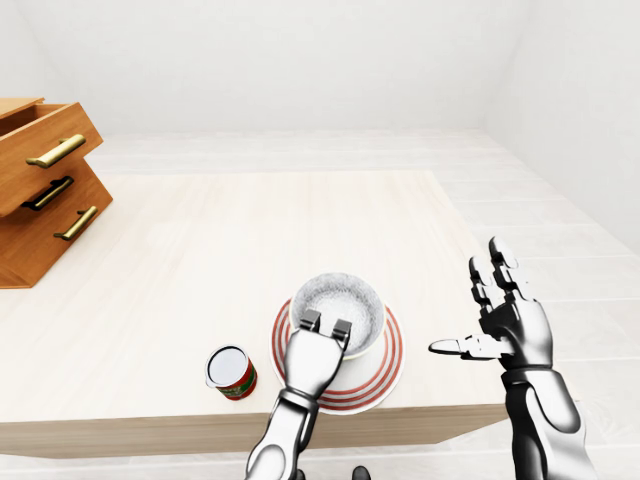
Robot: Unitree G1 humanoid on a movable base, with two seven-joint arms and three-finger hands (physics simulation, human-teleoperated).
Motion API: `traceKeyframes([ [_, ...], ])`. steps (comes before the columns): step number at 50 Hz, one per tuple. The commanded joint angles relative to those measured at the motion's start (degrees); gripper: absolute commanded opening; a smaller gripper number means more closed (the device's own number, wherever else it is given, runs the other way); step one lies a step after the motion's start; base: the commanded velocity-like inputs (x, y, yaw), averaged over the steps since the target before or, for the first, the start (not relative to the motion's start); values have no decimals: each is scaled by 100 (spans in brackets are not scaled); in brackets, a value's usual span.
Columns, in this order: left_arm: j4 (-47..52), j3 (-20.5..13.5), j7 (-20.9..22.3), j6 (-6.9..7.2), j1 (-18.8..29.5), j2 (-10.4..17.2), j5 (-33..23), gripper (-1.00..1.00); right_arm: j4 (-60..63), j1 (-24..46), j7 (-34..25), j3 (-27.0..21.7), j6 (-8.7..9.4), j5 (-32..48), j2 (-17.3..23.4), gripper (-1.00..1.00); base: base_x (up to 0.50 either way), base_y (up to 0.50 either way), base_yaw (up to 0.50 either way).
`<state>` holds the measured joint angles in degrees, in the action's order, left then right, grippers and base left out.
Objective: Put the bowl on the plate.
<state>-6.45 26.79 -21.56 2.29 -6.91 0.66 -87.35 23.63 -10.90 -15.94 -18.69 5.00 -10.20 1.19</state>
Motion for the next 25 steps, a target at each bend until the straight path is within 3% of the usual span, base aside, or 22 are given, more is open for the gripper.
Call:
traceKeyframes([
  [1,-154,14,-236,35,71,-42,-67,-100,-54,18,-1,-2,0,-15,9,100,0,0,0],
  [25,-743,-70,-488,20,263,-122,9,-100,-149,22,-9,3,-19,-30,27,100,0,0,0],
])
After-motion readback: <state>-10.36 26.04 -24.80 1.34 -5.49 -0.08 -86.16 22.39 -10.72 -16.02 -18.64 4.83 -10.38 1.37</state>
